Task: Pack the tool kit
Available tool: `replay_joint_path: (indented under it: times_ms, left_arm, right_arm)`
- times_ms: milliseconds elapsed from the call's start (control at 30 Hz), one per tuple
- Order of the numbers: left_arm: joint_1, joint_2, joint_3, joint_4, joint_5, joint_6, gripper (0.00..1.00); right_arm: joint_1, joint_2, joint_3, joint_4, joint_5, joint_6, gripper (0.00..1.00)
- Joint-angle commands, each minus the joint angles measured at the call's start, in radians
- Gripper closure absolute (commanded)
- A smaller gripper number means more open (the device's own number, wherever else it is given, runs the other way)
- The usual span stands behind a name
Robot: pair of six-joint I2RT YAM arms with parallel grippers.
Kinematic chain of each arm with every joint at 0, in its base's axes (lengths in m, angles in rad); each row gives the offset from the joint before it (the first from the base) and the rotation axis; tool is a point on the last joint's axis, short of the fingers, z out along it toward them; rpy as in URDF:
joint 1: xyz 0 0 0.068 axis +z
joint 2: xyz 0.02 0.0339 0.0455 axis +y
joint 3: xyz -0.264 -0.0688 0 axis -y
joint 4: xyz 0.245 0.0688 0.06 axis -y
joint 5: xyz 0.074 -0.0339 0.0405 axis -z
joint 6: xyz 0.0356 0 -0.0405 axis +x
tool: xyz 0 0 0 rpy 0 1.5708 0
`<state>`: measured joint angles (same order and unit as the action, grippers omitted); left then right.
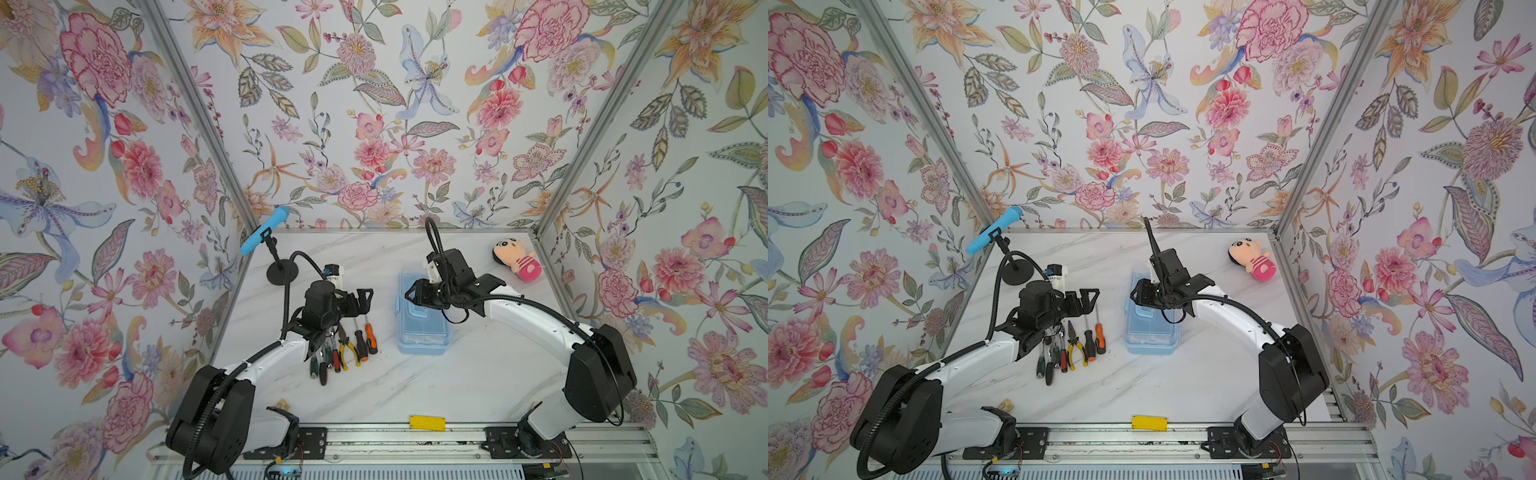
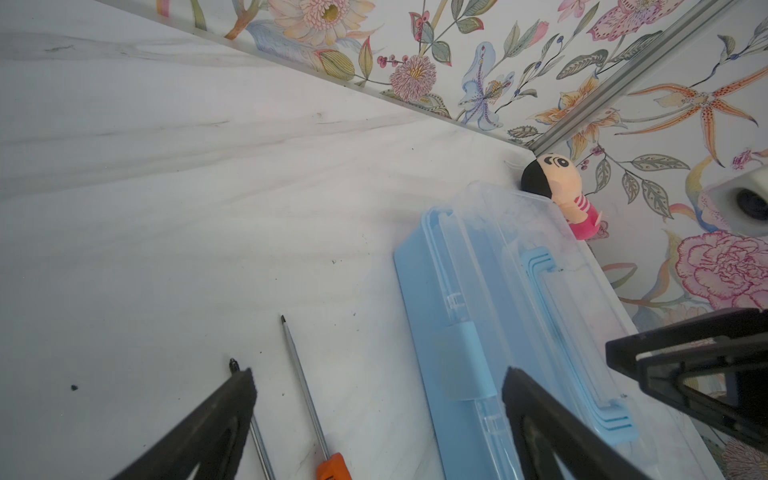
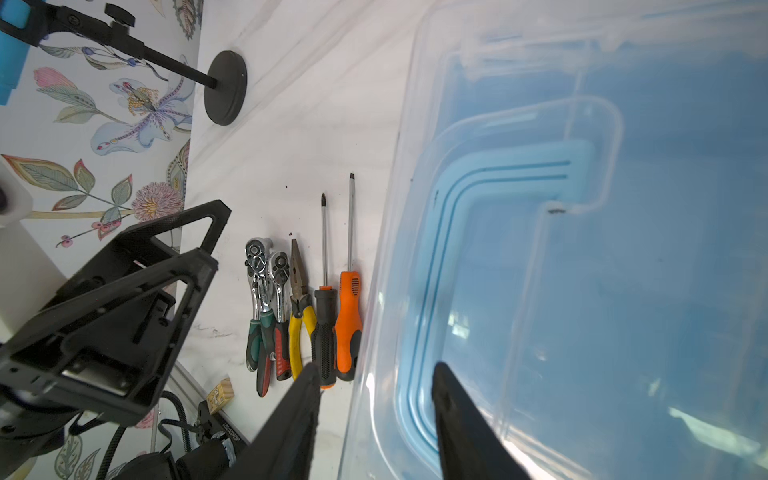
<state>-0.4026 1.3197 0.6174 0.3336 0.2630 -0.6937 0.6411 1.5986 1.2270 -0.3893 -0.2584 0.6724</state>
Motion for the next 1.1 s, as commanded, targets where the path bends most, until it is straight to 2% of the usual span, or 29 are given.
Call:
replay_joint_path:
  times_ms: [0, 267, 433, 533, 667, 833, 1000, 1067]
  left_arm:
    - [-0.018, 0.034, -0.016, 0.062, 0.018, -0.033, 0.04]
    - [-0.051, 0.088, 0.001, 0.089, -0.021, -0.032, 0.05]
    - [-0.064, 0.137, 0.011, 0.125, -0.01, -0.041, 0.05]
    - [-0.073, 0.176, 0.027, 0.144, 0.005, -0.04, 0.05]
    - [-0.087, 0.228, 0.058, 0.163, 0.023, -0.038, 0.06]
    - [-0.106, 0.311, 0.097, 0.181, 0.047, -0.038, 0.06]
    - [-0.114, 0.349, 0.128, 0.181, 0.061, -0.03, 0.06]
    - [-0.118, 0.362, 0.139, 0.183, 0.067, -0.027, 0.06]
  right_arm:
    - [0.001, 0.022, -0.019, 0.004, -0.016, 0.023, 0.54]
    - [0.0, 0.058, -0.029, 0.006, -0.009, 0.078, 0.54]
    - [0.001, 0.079, -0.042, 0.038, -0.058, 0.11, 0.54]
    - [-0.001, 0.077, -0.093, 0.141, -0.141, 0.147, 0.54]
    - [-0.029, 0.061, -0.225, 0.397, -0.297, 0.257, 0.55]
    - [-0.068, 0.062, -0.339, 0.638, -0.415, 0.347, 0.56]
    - [-0.084, 0.066, -0.359, 0.685, -0.469, 0.342, 0.56]
    - [-0.086, 0.077, -0.356, 0.698, -0.501, 0.329, 0.53]
